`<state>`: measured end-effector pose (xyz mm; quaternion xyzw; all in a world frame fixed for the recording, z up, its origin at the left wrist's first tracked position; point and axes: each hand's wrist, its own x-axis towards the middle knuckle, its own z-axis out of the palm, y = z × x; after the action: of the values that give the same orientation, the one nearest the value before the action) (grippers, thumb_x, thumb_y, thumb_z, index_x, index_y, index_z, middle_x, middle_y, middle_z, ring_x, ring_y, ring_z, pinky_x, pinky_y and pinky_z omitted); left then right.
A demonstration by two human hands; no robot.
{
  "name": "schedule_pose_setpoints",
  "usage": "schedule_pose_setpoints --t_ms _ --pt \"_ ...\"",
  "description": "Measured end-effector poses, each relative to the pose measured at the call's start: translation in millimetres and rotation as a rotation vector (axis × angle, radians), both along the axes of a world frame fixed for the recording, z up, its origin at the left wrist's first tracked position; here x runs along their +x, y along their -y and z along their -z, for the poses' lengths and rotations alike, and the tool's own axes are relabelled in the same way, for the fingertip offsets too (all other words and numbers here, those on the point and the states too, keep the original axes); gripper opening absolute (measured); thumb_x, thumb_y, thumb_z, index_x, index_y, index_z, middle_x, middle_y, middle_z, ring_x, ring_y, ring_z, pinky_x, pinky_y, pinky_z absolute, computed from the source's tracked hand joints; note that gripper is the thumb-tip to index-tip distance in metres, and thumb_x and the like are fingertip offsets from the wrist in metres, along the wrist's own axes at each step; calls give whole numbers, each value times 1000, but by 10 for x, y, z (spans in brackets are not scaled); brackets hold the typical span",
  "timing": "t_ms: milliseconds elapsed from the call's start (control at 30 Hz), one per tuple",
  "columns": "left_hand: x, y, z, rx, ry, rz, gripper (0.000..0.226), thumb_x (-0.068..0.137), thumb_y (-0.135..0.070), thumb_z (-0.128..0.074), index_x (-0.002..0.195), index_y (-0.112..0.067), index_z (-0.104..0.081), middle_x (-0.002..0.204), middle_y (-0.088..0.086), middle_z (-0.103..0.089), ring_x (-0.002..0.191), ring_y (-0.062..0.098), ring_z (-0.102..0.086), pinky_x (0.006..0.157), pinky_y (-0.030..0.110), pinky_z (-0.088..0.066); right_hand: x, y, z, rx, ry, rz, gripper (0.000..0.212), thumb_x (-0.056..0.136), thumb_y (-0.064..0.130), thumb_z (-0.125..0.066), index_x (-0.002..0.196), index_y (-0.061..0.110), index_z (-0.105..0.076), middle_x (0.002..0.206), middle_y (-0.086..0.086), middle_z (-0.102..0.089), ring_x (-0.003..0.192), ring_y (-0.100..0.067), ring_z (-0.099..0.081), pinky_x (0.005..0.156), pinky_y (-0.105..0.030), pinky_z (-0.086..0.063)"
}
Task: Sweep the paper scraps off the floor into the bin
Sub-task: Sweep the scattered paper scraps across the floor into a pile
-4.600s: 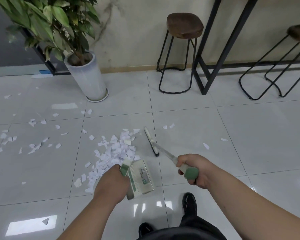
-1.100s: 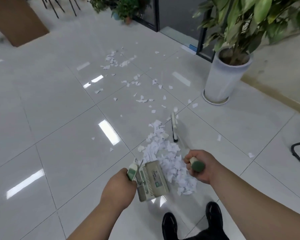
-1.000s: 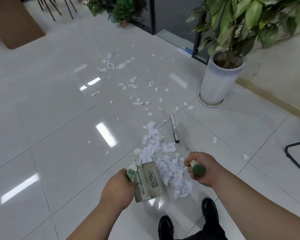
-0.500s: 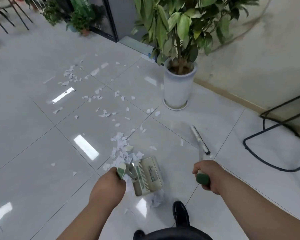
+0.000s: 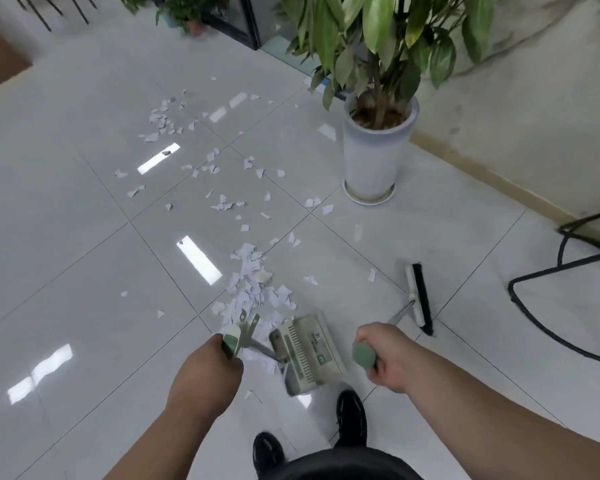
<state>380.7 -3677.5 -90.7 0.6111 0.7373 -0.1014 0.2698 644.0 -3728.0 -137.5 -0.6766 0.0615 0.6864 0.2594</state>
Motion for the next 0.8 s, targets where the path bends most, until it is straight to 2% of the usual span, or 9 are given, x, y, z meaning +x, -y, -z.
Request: schedule_pose_setpoints --t_ms 100,233,533,800 --pt "-129 120 -36 -1 -10 -76 9 88 -14 -46 88 -20 -53 75 2 -63 64 21 -57 54 29 -42 -260 -249 -107 33 -75 -54 17 90 3 -49 78 15 -52 42 0 -50 40 -11 -46 44 -17 -35" --pt "-357 322 -66 13 -27 -189 9 88 -15 -46 86 -21 -53 75 1 -63 64 22 -58 53 30 -41 -514 -524 -124 72 -113 -102 14 88 3 -53 79 14 -52 44 -2 -50 33 -12 -49 36 -15 -36" --pt "-882 924 -16 47 -22 -449 12 87 -14 -47 88 -25 -54 75 0 -65 68 22 -61 55 30 -46 -703 -863 3 127 -145 -128 16 85 4 -56 78 16 -48 65 -3 -46 41 -12 -42 35 -14 -34" --pt "-1198 1480 69 48 2 -527 11 86 -11 -46 87 -20 -53 75 2 -65 68 22 -61 55 29 -44 -789 -410 -40 132 -40 -96 16 78 5 -57 85 18 -51 67 -5 -49 43 -15 -42 36 -16 -35"
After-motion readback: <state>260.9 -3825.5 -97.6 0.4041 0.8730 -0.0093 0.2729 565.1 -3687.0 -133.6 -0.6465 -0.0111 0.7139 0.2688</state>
